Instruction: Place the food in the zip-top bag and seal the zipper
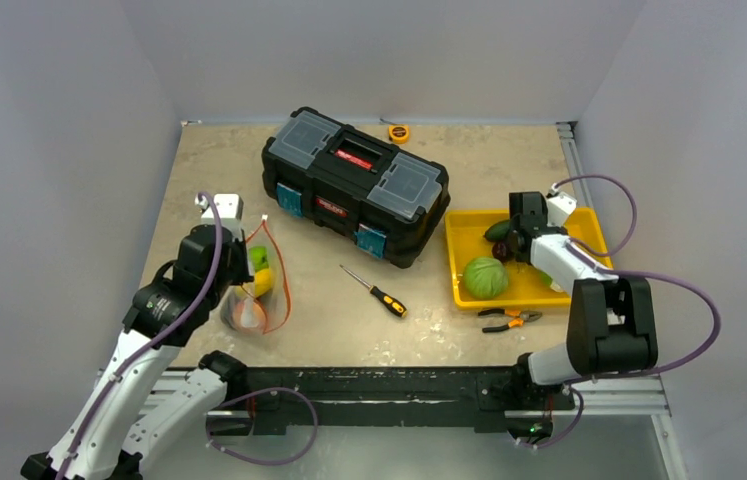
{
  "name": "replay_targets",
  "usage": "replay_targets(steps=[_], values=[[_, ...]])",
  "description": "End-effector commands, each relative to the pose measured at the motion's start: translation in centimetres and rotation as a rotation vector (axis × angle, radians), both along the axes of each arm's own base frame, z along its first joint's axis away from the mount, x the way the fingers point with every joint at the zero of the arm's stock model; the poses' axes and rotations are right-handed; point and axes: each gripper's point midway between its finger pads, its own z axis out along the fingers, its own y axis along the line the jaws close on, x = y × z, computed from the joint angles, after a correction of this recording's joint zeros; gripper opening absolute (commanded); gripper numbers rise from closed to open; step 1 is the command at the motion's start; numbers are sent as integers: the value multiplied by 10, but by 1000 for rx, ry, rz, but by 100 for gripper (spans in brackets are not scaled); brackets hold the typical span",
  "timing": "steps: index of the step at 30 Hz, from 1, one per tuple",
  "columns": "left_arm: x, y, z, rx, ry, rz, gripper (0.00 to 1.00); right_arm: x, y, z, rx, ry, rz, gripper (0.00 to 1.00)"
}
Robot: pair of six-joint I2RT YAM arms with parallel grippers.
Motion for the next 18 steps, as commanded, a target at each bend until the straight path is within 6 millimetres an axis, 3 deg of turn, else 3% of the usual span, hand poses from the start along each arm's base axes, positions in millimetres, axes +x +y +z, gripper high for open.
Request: replay_targets(steps=[1, 7, 12, 18], values=[[3, -3, 5, -8, -32, -20, 0, 12, 1, -1, 34, -30, -1, 54], [2, 0, 6, -1, -29, -8, 0, 12, 1, -13, 64, 11, 2, 54], [2, -1, 7, -11, -44, -15, 0, 11, 0, -14, 67, 18, 3, 47], [2, -2, 4, -3, -24, -19, 0, 9, -3, -4, 49, 2, -5, 24]])
